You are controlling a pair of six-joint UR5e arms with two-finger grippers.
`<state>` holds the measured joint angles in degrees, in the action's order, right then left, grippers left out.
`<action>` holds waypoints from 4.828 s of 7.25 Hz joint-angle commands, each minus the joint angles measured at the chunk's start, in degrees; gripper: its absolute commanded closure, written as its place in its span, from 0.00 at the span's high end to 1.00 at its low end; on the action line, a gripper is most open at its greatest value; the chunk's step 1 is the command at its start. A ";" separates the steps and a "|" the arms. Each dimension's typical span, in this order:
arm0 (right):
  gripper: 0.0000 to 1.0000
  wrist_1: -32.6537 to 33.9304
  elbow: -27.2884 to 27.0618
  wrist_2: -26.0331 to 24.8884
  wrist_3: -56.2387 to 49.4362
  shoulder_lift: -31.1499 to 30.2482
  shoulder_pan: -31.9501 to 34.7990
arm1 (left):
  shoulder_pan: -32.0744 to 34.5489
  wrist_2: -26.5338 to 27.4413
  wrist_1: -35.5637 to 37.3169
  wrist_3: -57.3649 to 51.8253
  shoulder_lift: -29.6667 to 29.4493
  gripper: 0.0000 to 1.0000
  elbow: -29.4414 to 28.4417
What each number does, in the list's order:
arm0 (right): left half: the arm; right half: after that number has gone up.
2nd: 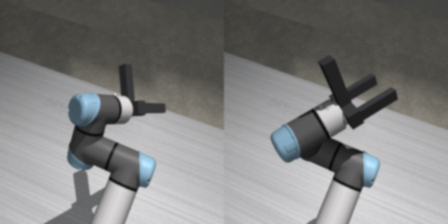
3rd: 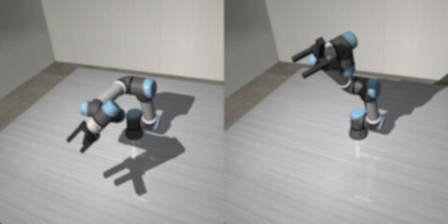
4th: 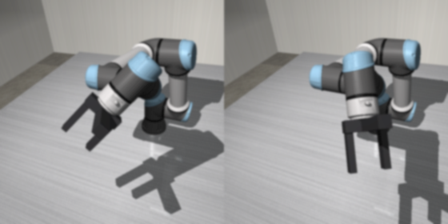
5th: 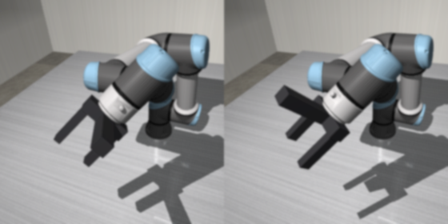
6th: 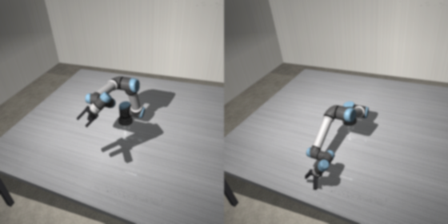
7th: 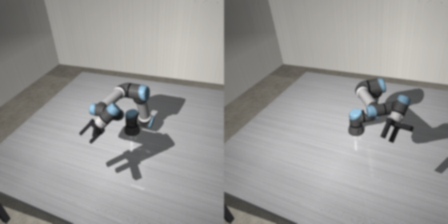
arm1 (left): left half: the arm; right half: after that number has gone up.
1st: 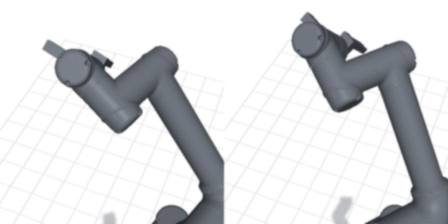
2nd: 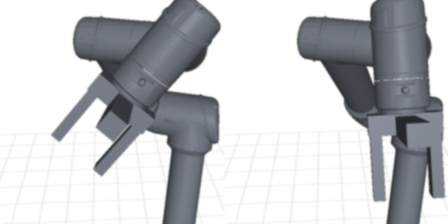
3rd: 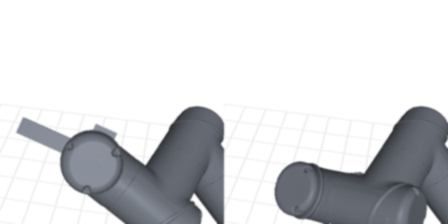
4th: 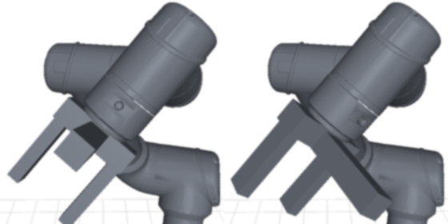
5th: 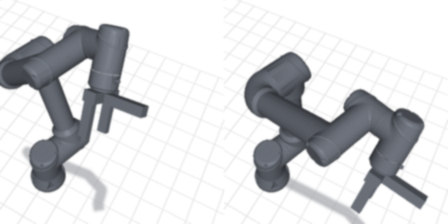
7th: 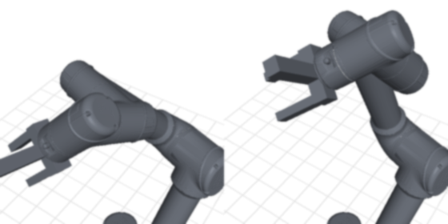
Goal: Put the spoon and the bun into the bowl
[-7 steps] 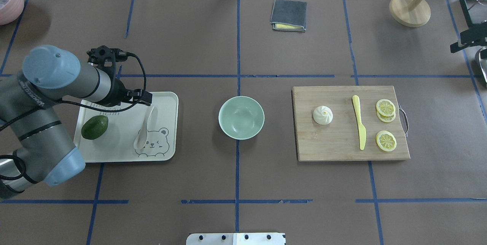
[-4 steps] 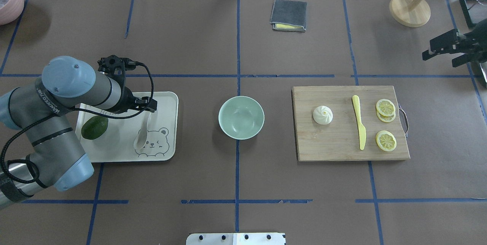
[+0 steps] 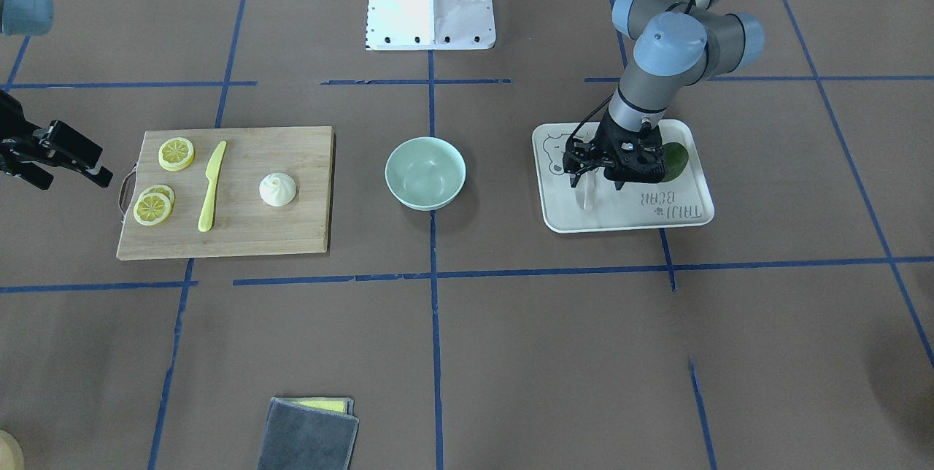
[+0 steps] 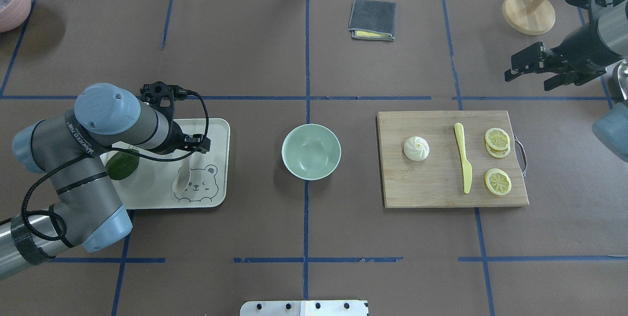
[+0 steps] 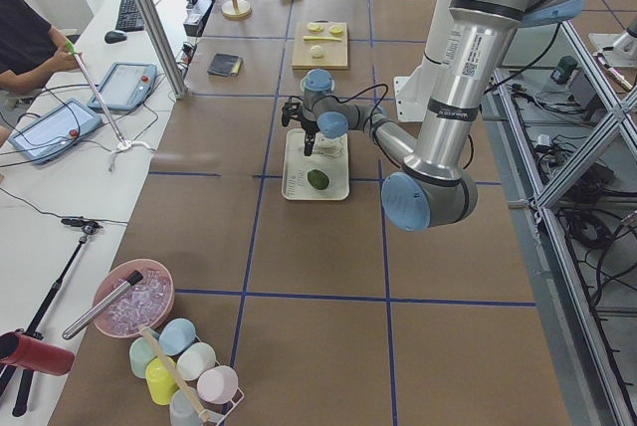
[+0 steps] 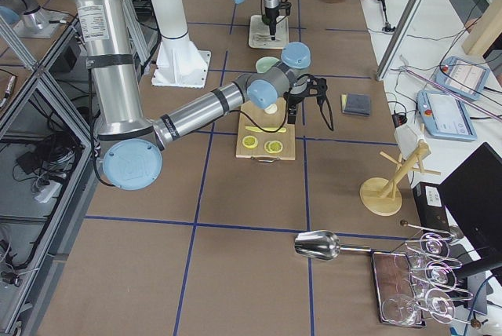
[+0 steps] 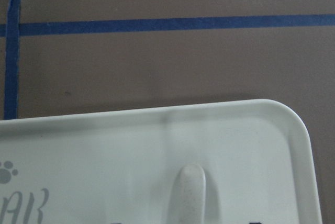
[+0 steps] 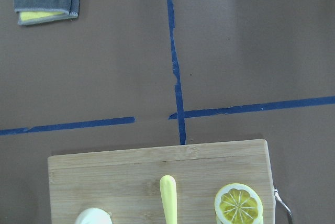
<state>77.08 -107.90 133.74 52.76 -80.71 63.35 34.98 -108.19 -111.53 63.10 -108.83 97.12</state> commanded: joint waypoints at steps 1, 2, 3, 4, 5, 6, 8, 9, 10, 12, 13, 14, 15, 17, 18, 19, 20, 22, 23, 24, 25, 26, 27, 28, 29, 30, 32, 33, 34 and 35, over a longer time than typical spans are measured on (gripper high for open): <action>1.00 0.00 -0.03 -0.06 1.46 0.99 -0.50 | -0.18 0.00 0.00 0.01 -0.15 0.70 -0.35; 1.00 0.00 -0.03 -0.06 1.55 0.99 -0.50 | -0.18 -0.09 0.00 0.09 -0.15 0.63 -0.27; 1.00 0.00 -0.03 -0.06 1.55 0.99 -0.59 | -0.18 -0.09 0.08 0.01 -0.15 0.52 -0.26; 1.00 0.09 -0.03 0.03 1.55 0.99 -0.59 | -0.18 -0.17 0.17 0.09 -0.15 0.37 -0.18; 1.00 0.09 -0.03 0.03 1.55 0.99 -0.59 | -0.18 -0.26 0.43 0.09 -0.15 0.20 -0.18; 1.00 0.09 -0.03 0.03 1.55 0.99 -0.59 | -0.18 -0.26 0.61 0.09 -0.15 0.07 0.08; 1.00 0.00 -0.03 0.03 1.55 1.08 -0.77 | -0.09 -0.44 5.75 -0.08 -0.15 0.00 4.88; 1.00 0.00 -0.03 -0.23 2.25 1.08 -1.73 | 0.61 -0.35 11.19 -0.60 -1.46 0.00 7.18; 1.00 -0.43 -0.03 -2.06 5.13 2.12 -4.26 | 2.27 -0.35 12.73 -0.44 -3.47 0.00 7.29; 1.00 -0.52 0.32 -7.42 9.01 4.49 -10.23 | 2.72 -0.44 11.26 7.85 -8.38 0.00 5.81; 1.00 -0.52 0.67 -10.31 11.03 6.42 -13.13 | 2.64 -0.53 8.29 13.83 -10.85 0.00 5.02; 1.00 -0.52 1.02 -13.82 12.26 7.39 -16.90 | 2.55 -0.53 3.39 19.81 -11.75 0.00 4.14; 1.00 -0.26 1.37 -19.34 12.97 8.80 -21.38 | 2.37 -0.53 -2.06 26.57 -13.76 0.00 1.08; 0.98 -0.35 3.12 -23.86 13.94 8.90 -26.50 | 2.02 -0.44 -4.40 29.01 -16.84 0.00 -2.46; 0.98 -0.44 5.22 -24.14 13.86 9.07 -27.13 | 1.85 -0.35 -4.40 29.01 -16.85 0.00 -2.55; 0.98 -0.44 6.20 -24.23 13.60 8.99 -27.31 | 1.58 -0.35 -4.40 29.36 -16.94 0.00 -2.55; 0.98 0.09 6.21 -23.97 13.51 8.90 -27.40 | 1.41 -0.26 -4.40 30.49 -17.20 0.00 -2.55; 0.81 0.18 6.73 -23.96 13.59 8.98 -27.57 | 0.97 -0.26 -4.40 30.85 -17.99 0.00 -3.42; 0.57 0.18 7.17 -23.96 13.59 8.99 -27.57 | 0.62 -0.26 -4.40 31.38 -18.17 0.00 -3.60; 0.17 0.18 7.00 -23.88 13.59 8.99 -27.57 | 0.18 -0.18 -4.48 31.47 -18.52 0.00 -4.13; 0.00 0.27 6.83 -23.70 13.51 8.99 -27.57 | 0.09 -0.17 -4.49 31.47 -19.13 0.00 -5.35; 0.00 0.27 6.39 -23.61 13.59 8.90 -27.49 | -0.26 -0.09 -5.62 31.73 -19.92 0.00 -7.02; 0.00 0.27 6.21 -23.53 13.51 8.90 -27.40 | -1.05 2.26 -8.50 34.34 -21.32 0.00 -9.99; 0.00 0.27 5.86 -23.44 13.51 8.90 -27.05 | -2.19 4.20 -9.31 35.07 -22.99 0.00 -12.11; 0.00 0.35 5.07 -23.35 13.33 8.81 -26.53 | -2.98 4.83 -9.41 36.47 -23.53 0.00 -12.83; 0.00 1.31 4.28 -22.83 13.24 8.81 -25.82 | -3.16 5.27 -9.41 36.57 -23.97 0.00 -12.83; 0.00 3.43 2.52 -22.38 13.15 9.07 -25.29 | -3.69 5.27 -9.41 36.39 -23.88 0.00 -12.57; 0.00 3.52 2.52 -22.47 13.15 9.07 -25.29 | -3.78 5.27 -9.41 36.04 -23.88 0.51 -12.48; 0.00 3.43 2.52 -22.47 13.15 9.16 -25.12 | -3.87 5.36 -9.23 35.08 -23.45 1.00 -12.31; 0.00 3.52 2.52 -22.47 13.15 9.95 -24.94 | -3.87 5.36 -9.06 35.07 -22.57 1.00 -10.83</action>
<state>80.52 -105.34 111.27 65.92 -71.38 38.21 31.17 -102.86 -120.77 98.52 -132.19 85.12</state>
